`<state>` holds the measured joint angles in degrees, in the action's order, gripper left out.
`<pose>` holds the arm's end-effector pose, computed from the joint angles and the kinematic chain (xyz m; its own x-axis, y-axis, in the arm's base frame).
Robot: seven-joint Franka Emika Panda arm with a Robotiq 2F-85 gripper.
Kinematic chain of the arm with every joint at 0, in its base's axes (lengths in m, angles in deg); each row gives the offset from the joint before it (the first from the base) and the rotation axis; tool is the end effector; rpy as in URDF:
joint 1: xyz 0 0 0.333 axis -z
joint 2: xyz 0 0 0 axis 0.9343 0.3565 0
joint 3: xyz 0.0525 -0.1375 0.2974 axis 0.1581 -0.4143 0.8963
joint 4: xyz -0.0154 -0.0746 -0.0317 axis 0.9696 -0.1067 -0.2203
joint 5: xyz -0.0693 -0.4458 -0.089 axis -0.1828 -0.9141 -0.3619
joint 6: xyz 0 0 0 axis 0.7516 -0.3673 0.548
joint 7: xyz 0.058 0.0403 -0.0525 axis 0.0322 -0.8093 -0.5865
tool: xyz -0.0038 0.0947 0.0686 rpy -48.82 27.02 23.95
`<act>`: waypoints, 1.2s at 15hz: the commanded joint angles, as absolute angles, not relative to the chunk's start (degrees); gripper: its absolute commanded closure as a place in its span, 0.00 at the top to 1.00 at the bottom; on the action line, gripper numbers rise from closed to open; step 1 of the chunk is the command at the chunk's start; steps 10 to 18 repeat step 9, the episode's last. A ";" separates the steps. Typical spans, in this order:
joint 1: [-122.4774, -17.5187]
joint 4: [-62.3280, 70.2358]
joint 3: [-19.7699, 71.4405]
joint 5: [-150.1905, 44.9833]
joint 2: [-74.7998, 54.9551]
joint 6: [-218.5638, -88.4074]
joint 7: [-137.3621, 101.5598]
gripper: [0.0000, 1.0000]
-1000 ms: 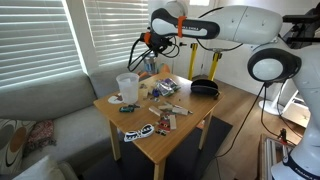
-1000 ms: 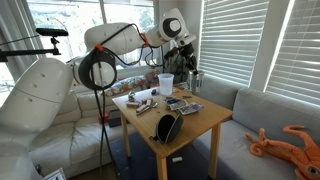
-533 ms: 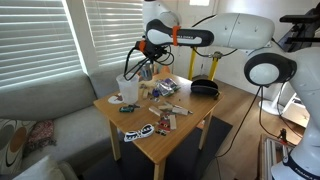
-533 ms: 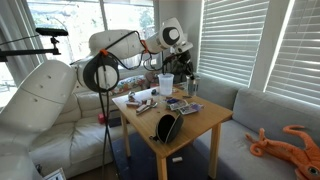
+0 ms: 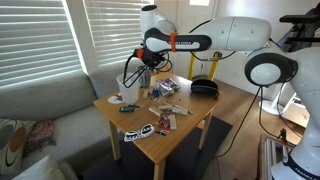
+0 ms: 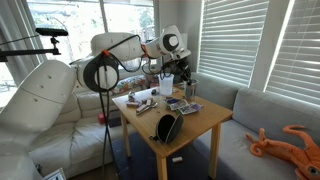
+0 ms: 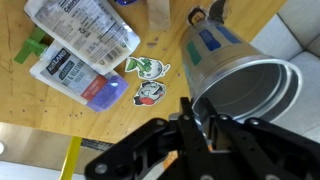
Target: Put the silver cup next to the plastic cup
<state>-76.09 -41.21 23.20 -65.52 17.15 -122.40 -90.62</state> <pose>0.8526 0.0207 0.5063 0.2508 -0.8879 0.3855 -0.9387 -0.3204 -0.1272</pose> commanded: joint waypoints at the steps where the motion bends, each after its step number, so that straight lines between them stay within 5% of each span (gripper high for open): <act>1: -76.22 -36.76 23.24 -65.59 12.08 -124.78 -91.33 0.47; 7: -76.85 -30.15 24.44 -68.36 -1.06 -137.16 -80.55 0.88; 8: -76.33 -37.67 23.42 -67.32 5.78 -133.84 -83.58 0.71; 9: -76.42 -36.42 23.75 -67.32 3.49 -134.70 -81.86 0.78; 18: -76.42 -36.42 23.75 -67.32 3.49 -134.70 -81.86 0.78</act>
